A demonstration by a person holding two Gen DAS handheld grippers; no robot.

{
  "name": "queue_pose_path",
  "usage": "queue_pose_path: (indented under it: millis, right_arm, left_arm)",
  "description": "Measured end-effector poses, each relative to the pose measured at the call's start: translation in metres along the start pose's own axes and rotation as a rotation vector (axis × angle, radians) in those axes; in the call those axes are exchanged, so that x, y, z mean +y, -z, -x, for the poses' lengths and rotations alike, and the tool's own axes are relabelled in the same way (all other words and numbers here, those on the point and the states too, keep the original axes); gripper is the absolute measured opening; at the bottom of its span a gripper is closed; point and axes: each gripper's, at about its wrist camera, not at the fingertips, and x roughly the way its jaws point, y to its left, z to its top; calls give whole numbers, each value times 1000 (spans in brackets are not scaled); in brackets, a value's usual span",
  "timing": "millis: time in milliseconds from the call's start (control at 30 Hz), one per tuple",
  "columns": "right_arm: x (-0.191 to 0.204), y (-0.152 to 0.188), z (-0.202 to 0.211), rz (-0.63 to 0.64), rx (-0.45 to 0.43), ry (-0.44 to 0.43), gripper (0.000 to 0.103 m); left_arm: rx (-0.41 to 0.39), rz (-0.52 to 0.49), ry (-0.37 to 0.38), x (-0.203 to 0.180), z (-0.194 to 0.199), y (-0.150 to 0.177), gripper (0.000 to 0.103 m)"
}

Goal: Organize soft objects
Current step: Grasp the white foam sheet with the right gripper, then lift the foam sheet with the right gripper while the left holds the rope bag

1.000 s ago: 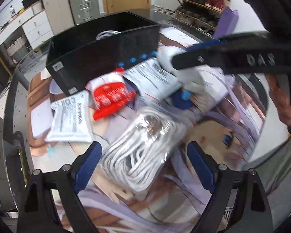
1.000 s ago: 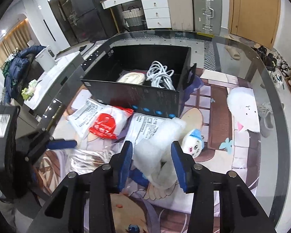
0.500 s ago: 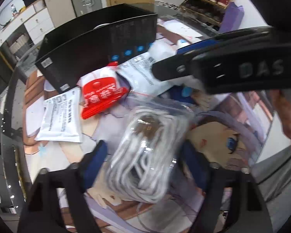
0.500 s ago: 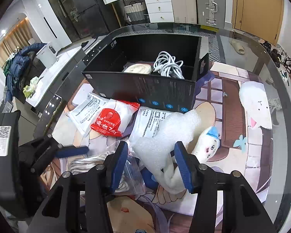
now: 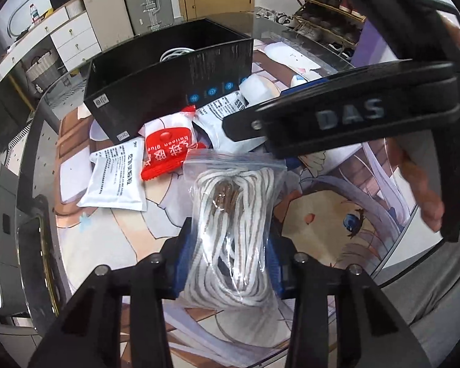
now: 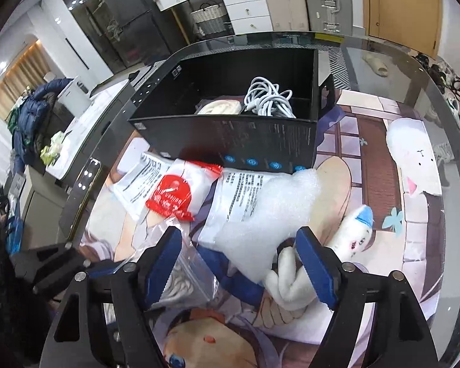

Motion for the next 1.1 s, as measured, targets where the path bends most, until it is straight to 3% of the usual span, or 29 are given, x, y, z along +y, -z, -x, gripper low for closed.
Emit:
queue_pose_path:
  millis: [67,133,200,433,700,833,967,1033,1100]
  right_arm:
    - [1,-1,-2,3,-1,8,75]
    - [2,-1,-3,13,7,32,51]
    - [2,-1,-4,11,10,25,51]
    - [4,8,8,56,26,-3,35]
    - [19,22,14,119,64,-53,34]
    - [36,37,18,211,133,-92,34]
    - [51,59,21,304,144,-11,35]
    - [49,62,17,277,151,-27,49]
    - [48,63,14,263,154,-44,54]
  left_arm:
    - [0,7,-1,3,2,3,41]
    - [2,10,0,3,0,1,41]
    - [1,19,-8,10,1,0,41]
    - [-4,65,-26,33,3,-2,41]
    - [-3,100,-36,47,0,-8,41]
    - [-12,103,-41,48,4,-9,41]
    - [-7,114,-44,52,3,-7,41]
    - [3,112,-52,52,0,-6,41]
    - [10,122,-57,53,-2,-6,41]
